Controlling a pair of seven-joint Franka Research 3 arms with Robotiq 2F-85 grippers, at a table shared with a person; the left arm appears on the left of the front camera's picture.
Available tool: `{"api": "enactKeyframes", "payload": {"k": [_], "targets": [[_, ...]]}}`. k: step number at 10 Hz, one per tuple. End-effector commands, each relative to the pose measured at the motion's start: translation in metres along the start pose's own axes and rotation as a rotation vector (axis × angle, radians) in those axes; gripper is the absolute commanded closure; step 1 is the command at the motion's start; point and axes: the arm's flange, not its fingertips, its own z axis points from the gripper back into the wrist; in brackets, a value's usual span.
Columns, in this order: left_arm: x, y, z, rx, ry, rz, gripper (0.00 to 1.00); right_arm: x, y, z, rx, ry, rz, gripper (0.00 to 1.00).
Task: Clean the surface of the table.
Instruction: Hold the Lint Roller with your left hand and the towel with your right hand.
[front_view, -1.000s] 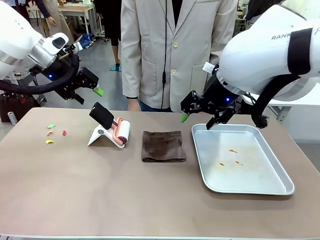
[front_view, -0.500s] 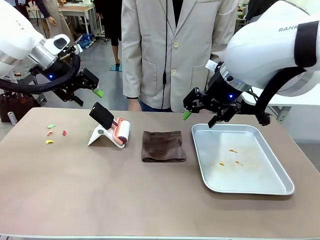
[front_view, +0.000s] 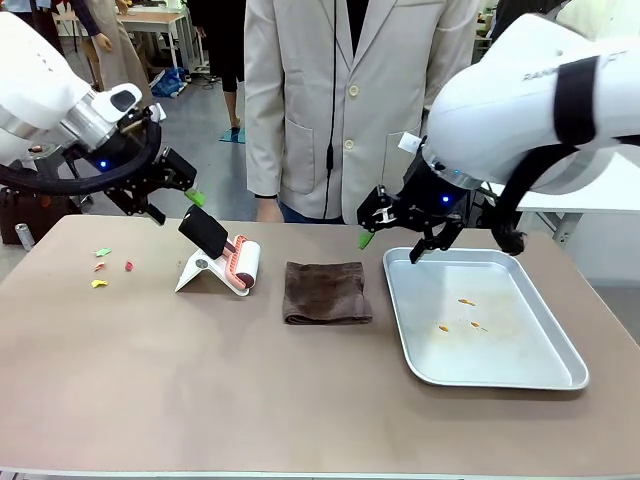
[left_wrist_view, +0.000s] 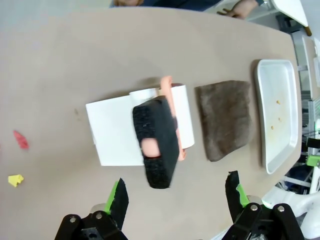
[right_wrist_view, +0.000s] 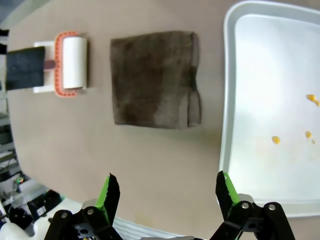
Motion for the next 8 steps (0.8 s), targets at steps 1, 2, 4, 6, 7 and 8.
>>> {"api": "enactKeyframes", "payload": {"k": [1, 2, 4, 6, 7, 8], "targets": [[0.006, 0.012, 0.003, 0.002, 0.025, 0.054, 0.00, 0.026, 0.019, -0.012, -0.039, -0.005, -0.029, 0.00], [0.007, 0.018, 0.000, -0.008, 0.029, 0.066, 0.00, 0.032, 0.024, -0.021, -0.056, -0.003, -0.021, 0.00], [0.012, 0.025, -0.011, -0.080, 0.013, 0.085, 0.00, 0.047, 0.032, -0.043, -0.062, 0.010, -0.028, 0.00], [0.016, 0.027, -0.018, -0.171, 0.001, 0.082, 0.00, 0.058, 0.037, -0.063, -0.081, 0.038, -0.027, 0.00], [0.017, 0.025, -0.020, -0.173, 0.009, 0.083, 0.00, 0.060, 0.039, -0.070, -0.074, 0.050, -0.026, 0.00], [0.019, 0.023, -0.024, -0.162, 0.029, 0.080, 0.00, 0.064, 0.040, -0.078, -0.081, 0.059, -0.038, 0.00]]}}
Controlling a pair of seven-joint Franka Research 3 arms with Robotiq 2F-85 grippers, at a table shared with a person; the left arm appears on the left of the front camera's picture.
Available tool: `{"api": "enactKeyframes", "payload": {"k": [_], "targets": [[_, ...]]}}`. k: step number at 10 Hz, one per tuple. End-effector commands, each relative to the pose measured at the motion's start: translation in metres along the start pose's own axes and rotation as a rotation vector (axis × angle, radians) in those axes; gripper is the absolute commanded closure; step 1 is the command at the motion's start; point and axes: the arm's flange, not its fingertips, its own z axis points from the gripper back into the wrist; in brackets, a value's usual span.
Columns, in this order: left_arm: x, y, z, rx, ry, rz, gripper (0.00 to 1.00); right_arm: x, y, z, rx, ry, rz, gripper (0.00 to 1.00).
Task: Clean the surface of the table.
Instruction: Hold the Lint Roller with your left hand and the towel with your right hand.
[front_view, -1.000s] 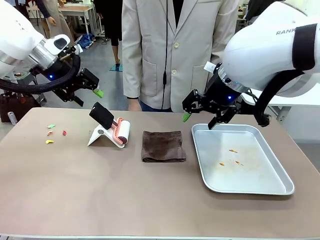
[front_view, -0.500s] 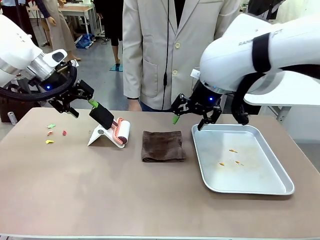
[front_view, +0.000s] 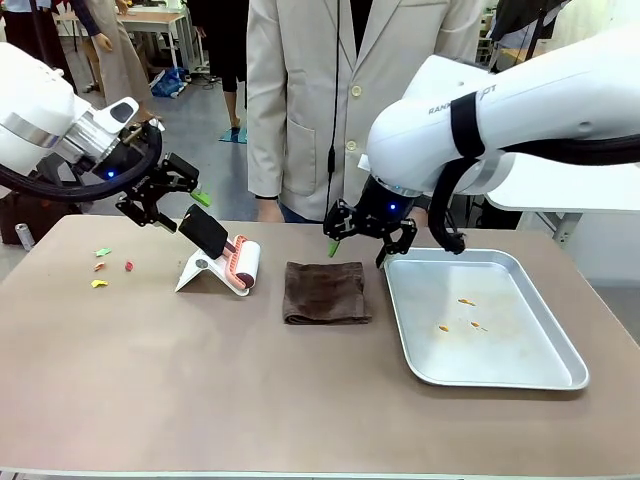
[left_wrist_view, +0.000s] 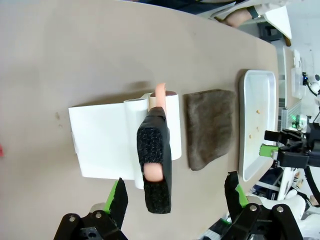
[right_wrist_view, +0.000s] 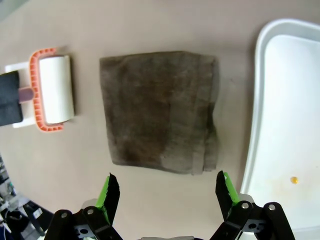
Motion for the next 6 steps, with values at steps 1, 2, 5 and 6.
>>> {"api": "enactKeyframes", "payload": {"k": [1, 2, 5, 6], "targets": [[0.006, 0.001, -0.005, 0.007, 0.040, -0.012, 0.00, 0.011, 0.014, -0.012, -0.048, -0.003, -0.046, 0.00], [0.008, 0.002, -0.009, 0.011, 0.046, -0.006, 0.00, 0.012, 0.017, -0.023, -0.082, 0.012, -0.065, 0.00], [0.010, 0.004, -0.012, -0.008, 0.047, -0.013, 0.00, 0.021, 0.019, -0.056, -0.193, 0.004, -0.085, 0.00], [0.010, 0.004, -0.013, -0.007, 0.051, -0.014, 0.00, 0.027, 0.016, -0.066, -0.213, 0.001, -0.098, 0.00]]}}
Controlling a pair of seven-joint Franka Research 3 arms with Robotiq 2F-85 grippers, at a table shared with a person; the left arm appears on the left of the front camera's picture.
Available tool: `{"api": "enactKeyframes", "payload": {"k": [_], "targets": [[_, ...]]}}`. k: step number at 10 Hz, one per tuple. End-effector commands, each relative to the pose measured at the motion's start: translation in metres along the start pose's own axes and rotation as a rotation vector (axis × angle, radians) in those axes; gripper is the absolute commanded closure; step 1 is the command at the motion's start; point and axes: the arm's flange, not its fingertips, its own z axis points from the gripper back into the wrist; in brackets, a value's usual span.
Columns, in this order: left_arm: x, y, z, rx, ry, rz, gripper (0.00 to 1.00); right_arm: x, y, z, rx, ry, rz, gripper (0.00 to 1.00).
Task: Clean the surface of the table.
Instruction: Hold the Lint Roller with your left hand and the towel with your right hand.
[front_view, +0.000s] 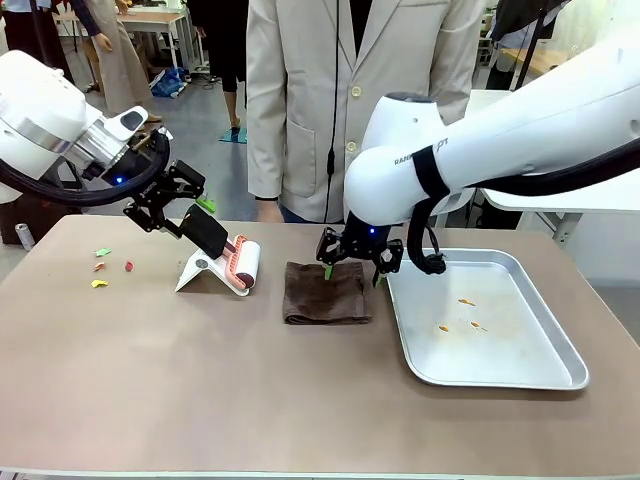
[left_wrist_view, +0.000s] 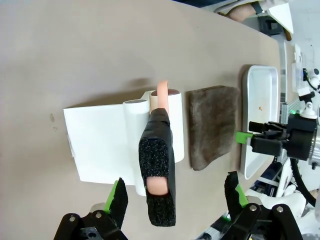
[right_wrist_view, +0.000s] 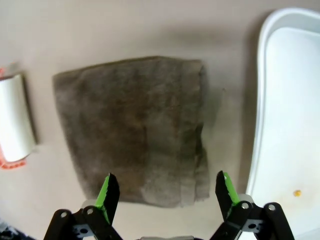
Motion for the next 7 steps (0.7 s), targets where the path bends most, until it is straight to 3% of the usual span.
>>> {"api": "enactKeyframes", "payload": {"k": [1, 7], "targets": [[0.004, -0.001, 0.002, -0.001, 0.020, -0.018, 0.00, 0.016, 0.013, -0.011, -0.053, -0.025, -0.033, 0.00], [0.005, 0.003, -0.007, 0.036, 0.058, -0.020, 0.00, 0.027, 0.010, -0.024, -0.049, -0.034, -0.044, 0.00]]}}
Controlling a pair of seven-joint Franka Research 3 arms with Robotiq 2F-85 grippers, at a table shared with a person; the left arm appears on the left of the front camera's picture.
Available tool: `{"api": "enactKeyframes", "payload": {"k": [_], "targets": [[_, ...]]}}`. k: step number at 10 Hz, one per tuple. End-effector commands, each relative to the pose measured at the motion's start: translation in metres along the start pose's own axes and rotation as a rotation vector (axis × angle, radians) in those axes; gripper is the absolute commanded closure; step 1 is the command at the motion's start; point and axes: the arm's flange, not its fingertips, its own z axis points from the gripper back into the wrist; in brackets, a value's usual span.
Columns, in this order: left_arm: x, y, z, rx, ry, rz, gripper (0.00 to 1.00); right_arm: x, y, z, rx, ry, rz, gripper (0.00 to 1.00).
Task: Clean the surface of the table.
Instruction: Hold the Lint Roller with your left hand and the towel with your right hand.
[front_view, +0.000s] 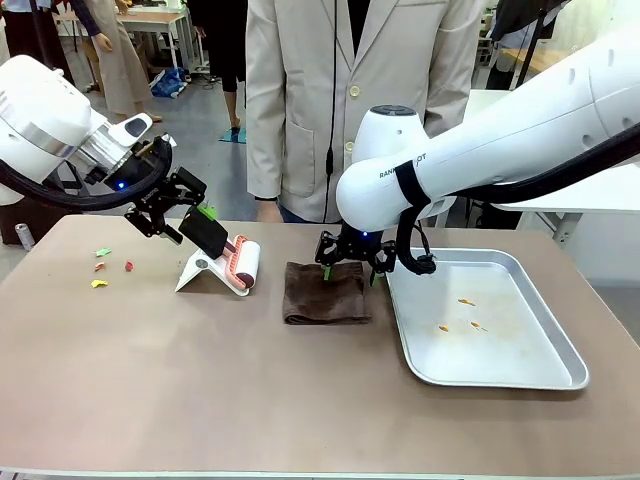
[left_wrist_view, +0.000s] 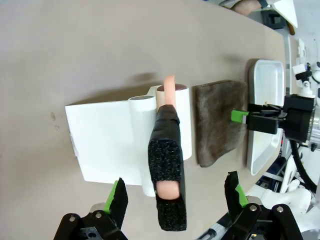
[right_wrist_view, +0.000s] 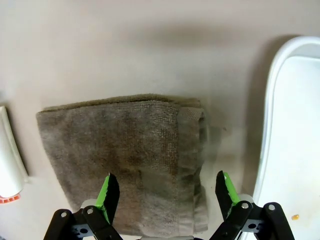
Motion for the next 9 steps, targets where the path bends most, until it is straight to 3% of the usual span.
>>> {"api": "enactKeyframes", "payload": {"k": [1, 8, 9], "targets": [[0.0045, -0.0026, 0.0022, 0.019, 0.025, -0.009, 0.00, 0.0004, 0.0060, -0.0002, -0.021, -0.019, -0.030, 0.00], [0.0035, -0.0030, -0.0014, 0.003, 0.024, -0.020, 0.00, -0.0003, 0.0050, -0.0026, -0.036, 0.023, -0.017, 0.00], [0.0034, -0.0023, -0.0015, 0.008, 0.025, -0.025, 0.60, -0.0009, 0.0048, -0.0033, -0.045, 0.032, -0.008, 0.60]]}}
